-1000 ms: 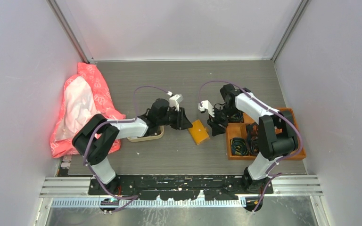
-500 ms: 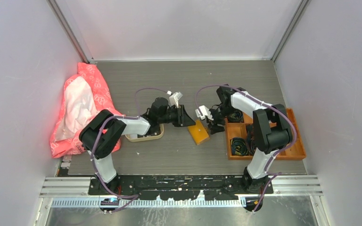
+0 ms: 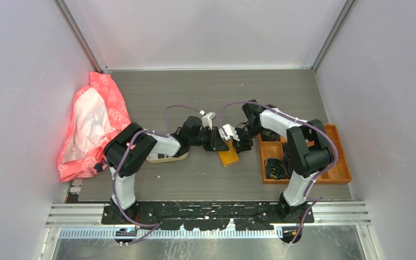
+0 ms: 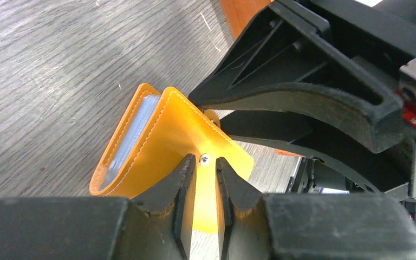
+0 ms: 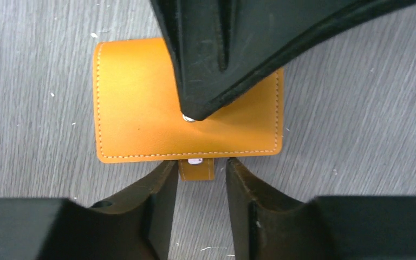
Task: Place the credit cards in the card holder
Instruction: Close the card holder at the center of the board.
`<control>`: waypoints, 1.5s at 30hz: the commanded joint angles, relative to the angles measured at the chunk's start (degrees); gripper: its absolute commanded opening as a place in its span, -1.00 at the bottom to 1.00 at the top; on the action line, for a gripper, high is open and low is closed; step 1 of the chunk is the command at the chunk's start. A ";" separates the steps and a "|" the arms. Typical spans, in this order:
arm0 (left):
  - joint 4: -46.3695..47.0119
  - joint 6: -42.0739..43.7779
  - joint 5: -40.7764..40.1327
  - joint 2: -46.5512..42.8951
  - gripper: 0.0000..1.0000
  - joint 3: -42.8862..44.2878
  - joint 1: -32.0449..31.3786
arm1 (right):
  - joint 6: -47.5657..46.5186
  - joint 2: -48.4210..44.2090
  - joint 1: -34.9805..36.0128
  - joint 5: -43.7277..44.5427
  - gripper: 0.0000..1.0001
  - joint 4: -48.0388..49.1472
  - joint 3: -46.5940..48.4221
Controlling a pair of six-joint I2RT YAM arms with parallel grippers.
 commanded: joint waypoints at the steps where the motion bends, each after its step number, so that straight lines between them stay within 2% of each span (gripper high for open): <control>1: 1.69 0.54 -0.02 1.44 -0.59 0.03 0.33 | 5.37 -1.63 0.08 -0.64 -0.23 5.31 -0.58; 3: 1.65 0.71 0.08 2.15 -0.60 -0.36 0.29 | 6.77 -2.19 -0.53 -0.96 -0.38 6.26 -0.72; 8: 1.80 0.98 0.33 2.95 -0.62 -1.41 0.61 | 10.79 -4.22 -3.33 -1.74 -0.56 8.48 -1.28; 12: 1.37 1.32 0.39 3.42 -0.63 -1.59 0.71 | 13.13 -4.98 -4.77 -1.84 -0.60 8.95 -2.16; 17: -0.22 2.07 0.09 3.75 -0.64 -1.13 0.71 | 23.13 -5.96 -5.13 0.41 -0.57 12.62 -1.84; 19: -0.84 2.16 0.01 3.90 -0.64 -0.88 0.80 | 25.30 -6.39 -5.25 1.09 -0.50 13.53 -1.78; 24: -3.52 1.74 -0.62 3.79 -0.64 0.57 0.80 | 25.58 -10.13 -5.33 -1.66 -0.03 12.27 -2.85; 26: -4.85 1.66 -1.27 3.34 -0.63 1.19 0.78 | 28.61 -12.71 -5.30 -1.74 0.11 12.35 -2.22; 30: -7.15 2.19 -3.02 2.05 -0.65 2.07 0.80 | 34.46 -19.97 -5.42 -1.59 0.22 12.34 -0.43; 32: -8.35 2.74 -3.96 1.33 -0.65 2.41 0.79 | 39.74 -23.17 -5.43 -2.12 0.46 14.39 -0.93; 34: -9.13 3.31 -4.51 0.47 -0.65 2.71 0.77 | 49.25 -23.08 -5.38 -3.82 0.93 13.01 0.57; 37: -9.62 4.43 -4.94 -0.83 -0.65 3.41 0.75 | 58.83 -16.59 -5.21 -11.69 0.99 1.57 7.76; 39: -10.30 5.36 -4.79 -1.62 -0.66 4.20 0.78 | 56.20 -11.67 -5.21 -14.52 0.99 -8.61 12.32; 40: -10.39 5.74 -4.76 -2.03 -0.65 4.51 0.80 | 56.00 -11.44 -5.20 -11.87 0.99 -8.60 11.39; 43: -9.64 6.74 -5.12 -4.26 -0.64 4.61 0.79 | 62.49 -17.07 -5.12 -2.85 0.99 4.90 2.06; 45: -9.14 7.74 -6.24 -6.56 -0.64 4.21 0.74 | 64.39 -18.52 -5.08 0.12 0.99 9.74 -1.41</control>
